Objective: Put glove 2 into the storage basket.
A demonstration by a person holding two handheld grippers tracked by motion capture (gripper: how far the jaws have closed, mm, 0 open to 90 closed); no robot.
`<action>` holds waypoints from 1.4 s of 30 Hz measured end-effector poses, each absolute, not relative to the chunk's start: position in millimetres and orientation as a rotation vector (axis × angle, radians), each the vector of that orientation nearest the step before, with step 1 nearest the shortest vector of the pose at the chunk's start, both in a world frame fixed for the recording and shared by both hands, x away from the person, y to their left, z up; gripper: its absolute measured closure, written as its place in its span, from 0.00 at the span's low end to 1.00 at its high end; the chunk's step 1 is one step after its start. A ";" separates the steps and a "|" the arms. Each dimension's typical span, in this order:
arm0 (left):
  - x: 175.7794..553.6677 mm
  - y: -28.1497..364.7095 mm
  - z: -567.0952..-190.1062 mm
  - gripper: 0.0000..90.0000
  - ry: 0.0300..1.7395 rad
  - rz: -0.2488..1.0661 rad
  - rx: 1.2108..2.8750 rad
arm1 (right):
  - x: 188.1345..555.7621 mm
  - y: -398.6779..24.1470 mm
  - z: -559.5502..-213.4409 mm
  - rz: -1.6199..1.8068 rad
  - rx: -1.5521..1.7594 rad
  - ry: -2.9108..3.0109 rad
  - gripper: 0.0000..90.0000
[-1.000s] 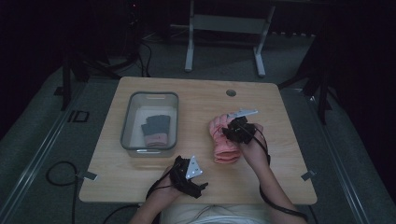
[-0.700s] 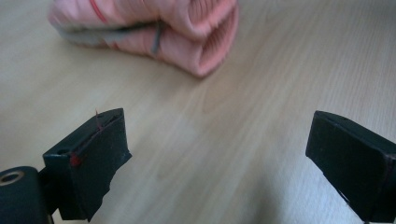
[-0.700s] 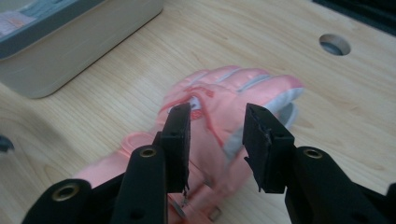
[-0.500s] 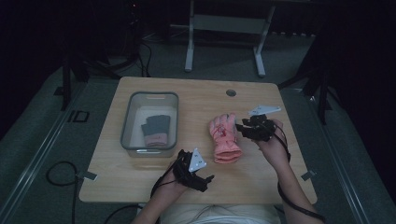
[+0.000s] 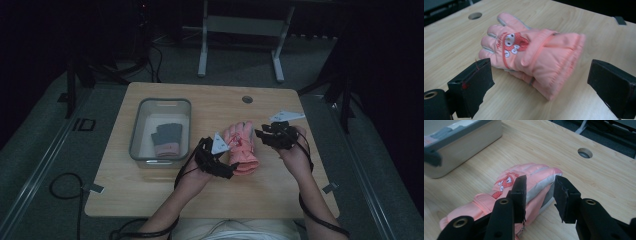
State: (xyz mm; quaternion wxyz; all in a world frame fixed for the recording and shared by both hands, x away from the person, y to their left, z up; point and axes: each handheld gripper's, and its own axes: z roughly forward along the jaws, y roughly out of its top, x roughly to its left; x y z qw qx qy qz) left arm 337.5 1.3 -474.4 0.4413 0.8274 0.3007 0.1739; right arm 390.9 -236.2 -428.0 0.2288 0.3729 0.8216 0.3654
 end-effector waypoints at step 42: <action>442.9 -19.1 -549.9 0.74 1.174 -0.229 1.939 | 443.9 -241.0 -521.8 1.024 1.382 2.575 0.68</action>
